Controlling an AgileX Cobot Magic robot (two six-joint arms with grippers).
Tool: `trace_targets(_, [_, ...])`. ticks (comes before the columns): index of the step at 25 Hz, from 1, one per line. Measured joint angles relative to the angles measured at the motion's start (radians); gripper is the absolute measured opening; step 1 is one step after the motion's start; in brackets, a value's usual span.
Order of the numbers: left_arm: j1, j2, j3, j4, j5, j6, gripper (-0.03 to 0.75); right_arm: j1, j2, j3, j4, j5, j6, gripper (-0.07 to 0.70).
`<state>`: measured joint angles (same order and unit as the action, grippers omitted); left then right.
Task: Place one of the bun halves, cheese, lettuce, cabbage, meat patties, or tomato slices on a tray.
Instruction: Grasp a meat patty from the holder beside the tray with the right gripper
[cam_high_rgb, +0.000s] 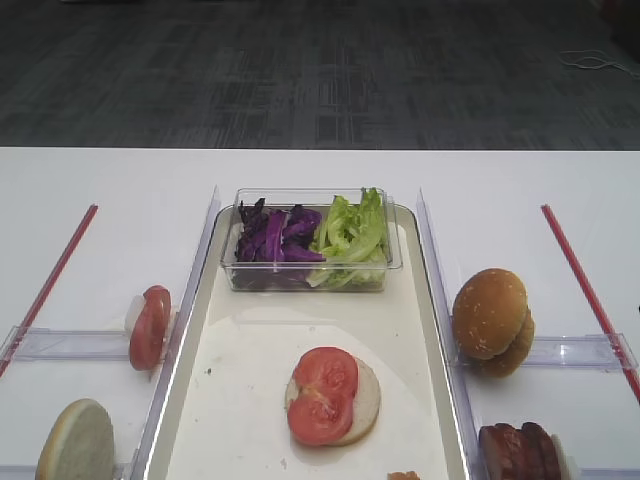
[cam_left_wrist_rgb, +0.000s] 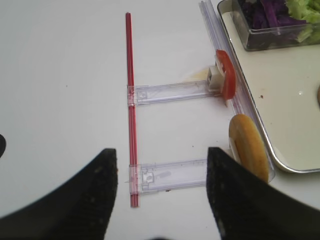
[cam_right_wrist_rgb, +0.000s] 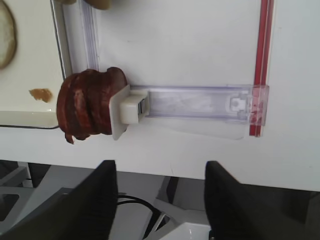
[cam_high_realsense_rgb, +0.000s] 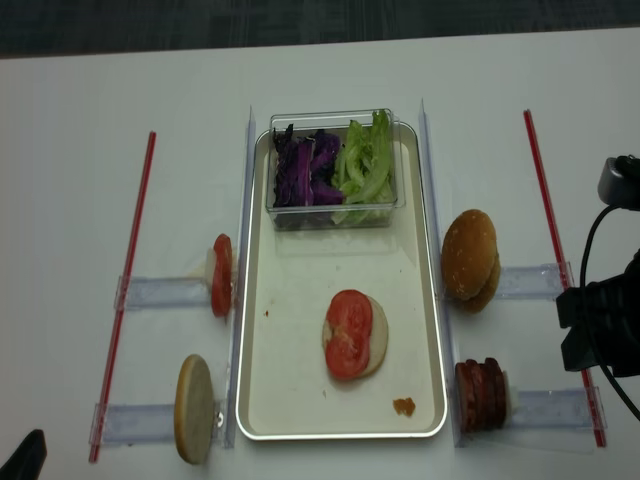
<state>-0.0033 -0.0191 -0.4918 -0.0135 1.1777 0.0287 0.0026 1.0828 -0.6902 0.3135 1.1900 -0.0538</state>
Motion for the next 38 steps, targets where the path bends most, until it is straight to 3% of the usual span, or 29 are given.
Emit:
trace_targets(12, [0.000, 0.000, 0.000, 0.000, 0.000, 0.000, 0.410, 0.015, 0.000, 0.000, 0.054, 0.000, -0.020, 0.402])
trace_targets(27, [0.000, 0.000, 0.000, 0.000, 0.000, 0.000, 0.410, 0.365, 0.060, 0.000, 0.032, -0.126, 0.192, 0.401])
trace_targets(38, [0.000, 0.000, 0.000, 0.000, 0.000, 0.000, 0.410, 0.530, 0.175, 0.000, 0.032, -0.227, 0.267, 0.354])
